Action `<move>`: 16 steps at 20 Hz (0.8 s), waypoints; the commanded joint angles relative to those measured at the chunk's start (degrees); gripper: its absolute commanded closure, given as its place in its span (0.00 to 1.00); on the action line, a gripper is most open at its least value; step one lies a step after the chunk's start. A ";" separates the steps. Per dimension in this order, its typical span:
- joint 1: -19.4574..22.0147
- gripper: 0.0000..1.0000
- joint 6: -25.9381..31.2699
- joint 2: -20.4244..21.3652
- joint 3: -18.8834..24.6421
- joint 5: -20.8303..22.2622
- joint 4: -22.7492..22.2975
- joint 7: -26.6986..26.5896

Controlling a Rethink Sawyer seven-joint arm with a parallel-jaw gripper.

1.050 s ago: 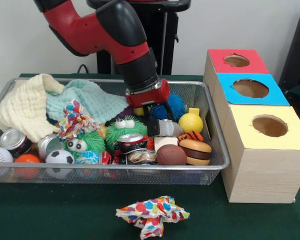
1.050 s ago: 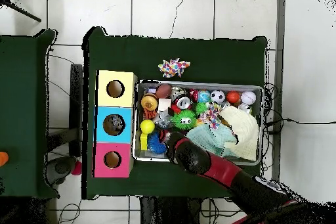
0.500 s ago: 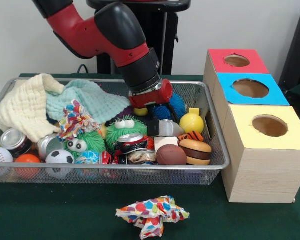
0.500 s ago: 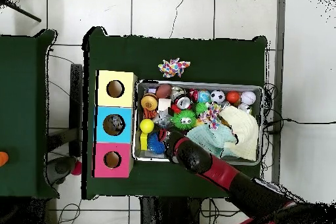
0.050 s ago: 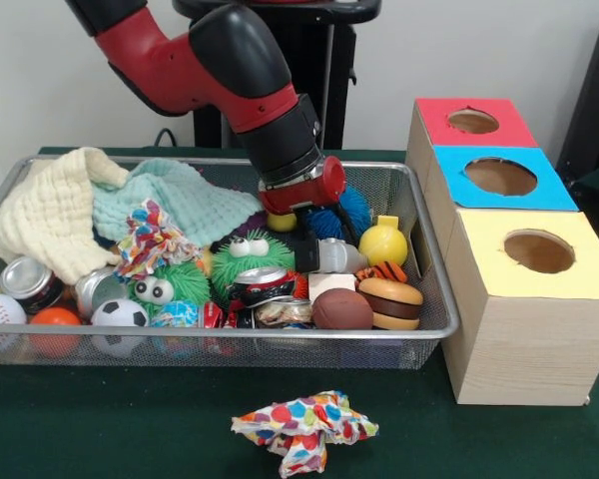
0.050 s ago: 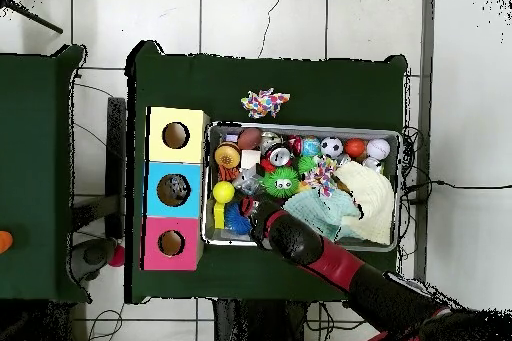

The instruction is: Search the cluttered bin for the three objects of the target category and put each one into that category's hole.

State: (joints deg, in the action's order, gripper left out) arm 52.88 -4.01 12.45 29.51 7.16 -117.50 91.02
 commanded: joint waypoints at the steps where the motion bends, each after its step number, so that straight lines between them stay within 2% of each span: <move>1: 0.80 0.00 3.45 -8.04 7.80 -2.89 1.23 11.40; 5: 0.87 0.00 4.55 -8.48 7.91 -3.09 1.56 10.79; 6: 0.65 1.00 4.52 -8.31 7.72 -2.90 1.54 10.58; 16: -0.31 1.00 4.16 -6.54 7.65 -2.89 1.71 10.55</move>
State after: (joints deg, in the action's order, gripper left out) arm 55.60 -4.04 8.71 32.27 7.14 -117.52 91.02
